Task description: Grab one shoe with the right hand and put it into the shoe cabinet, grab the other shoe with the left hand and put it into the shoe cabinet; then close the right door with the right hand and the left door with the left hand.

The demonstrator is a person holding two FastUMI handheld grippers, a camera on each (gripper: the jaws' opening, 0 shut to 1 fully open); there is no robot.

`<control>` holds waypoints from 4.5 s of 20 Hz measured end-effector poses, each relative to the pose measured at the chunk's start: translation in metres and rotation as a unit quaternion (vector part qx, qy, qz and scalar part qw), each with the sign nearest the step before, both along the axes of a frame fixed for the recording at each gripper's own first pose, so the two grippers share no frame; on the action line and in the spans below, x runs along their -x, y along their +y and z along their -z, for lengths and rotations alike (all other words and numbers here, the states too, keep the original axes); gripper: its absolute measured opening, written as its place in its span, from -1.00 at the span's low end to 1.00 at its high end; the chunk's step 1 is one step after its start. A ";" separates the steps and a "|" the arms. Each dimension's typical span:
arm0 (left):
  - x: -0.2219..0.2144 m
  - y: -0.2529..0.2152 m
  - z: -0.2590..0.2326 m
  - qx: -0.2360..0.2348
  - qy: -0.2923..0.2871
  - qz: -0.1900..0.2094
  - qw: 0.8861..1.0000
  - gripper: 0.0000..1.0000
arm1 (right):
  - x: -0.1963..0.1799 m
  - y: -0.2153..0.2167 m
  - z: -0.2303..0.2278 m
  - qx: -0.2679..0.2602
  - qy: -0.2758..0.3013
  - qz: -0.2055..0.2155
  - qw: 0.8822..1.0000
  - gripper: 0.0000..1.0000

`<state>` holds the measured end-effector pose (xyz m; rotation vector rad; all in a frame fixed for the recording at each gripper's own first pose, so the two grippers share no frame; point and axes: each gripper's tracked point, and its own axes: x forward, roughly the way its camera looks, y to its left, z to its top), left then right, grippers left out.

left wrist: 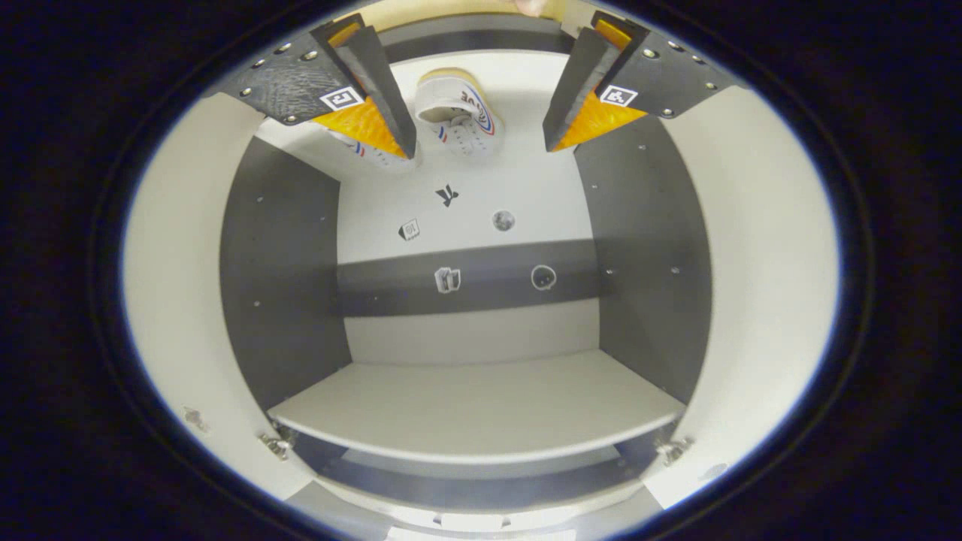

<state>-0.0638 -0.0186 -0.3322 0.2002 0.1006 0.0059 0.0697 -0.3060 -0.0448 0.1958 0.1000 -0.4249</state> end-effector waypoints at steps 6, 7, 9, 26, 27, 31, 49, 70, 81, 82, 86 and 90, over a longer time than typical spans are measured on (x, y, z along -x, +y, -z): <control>0.093 0.002 -0.033 -0.019 -0.055 -0.009 0.998 0.93 | -0.010 0.027 -0.048 -0.009 -0.033 -0.051 0.998 0.96; 0.107 -0.001 -0.033 -0.024 -0.063 -0.013 0.998 0.94 | -0.011 0.034 -0.053 -0.012 -0.039 -0.063 0.997 0.96; 0.130 -0.005 -0.024 -0.010 -0.061 -0.022 0.998 0.94 | -0.011 0.053 -0.065 -0.026 -0.049 -0.096 0.994 0.96; 0.237 0.004 0.104 0.094 0.055 -0.078 0.991 0.94 | -0.009 0.133 -0.125 -0.015 -0.091 -0.214 0.972 0.95; 0.237 0.006 0.101 0.094 0.052 -0.079 0.991 0.94 | -0.008 0.135 -0.127 -0.008 -0.092 -0.216 0.972 0.95; 0.236 0.010 0.094 0.083 0.046 -0.086 0.992 0.94 | -0.007 0.151 -0.126 -0.004 -0.087 -0.235 0.968 0.95; 0.240 0.017 0.091 0.067 0.028 -0.134 0.988 0.94 | -0.039 0.277 -0.126 -0.047 -0.068 -0.368 0.926 0.95; 0.240 0.069 0.092 0.114 -0.011 -0.278 0.954 0.94 | -0.061 0.306 -0.115 -0.019 -0.053 -0.358 0.932 0.95; 0.210 0.123 0.029 0.026 -0.089 -0.234 0.968 0.94 | -0.046 0.298 -0.093 -0.017 -0.012 -0.291 0.956 0.96; 0.204 0.125 0.024 0.024 -0.095 -0.225 0.970 0.94 | -0.043 0.298 -0.092 -0.019 -0.007 -0.284 0.959 0.95; 0.185 0.135 0.015 0.024 -0.099 -0.190 0.976 0.94 | -0.029 0.298 -0.101 -0.019 -0.010 -0.251 0.968 0.96; 0.173 0.130 0.019 0.035 -0.091 -0.142 0.985 0.94 | -0.011 0.294 -0.104 -0.008 -0.010 -0.210 0.978 0.96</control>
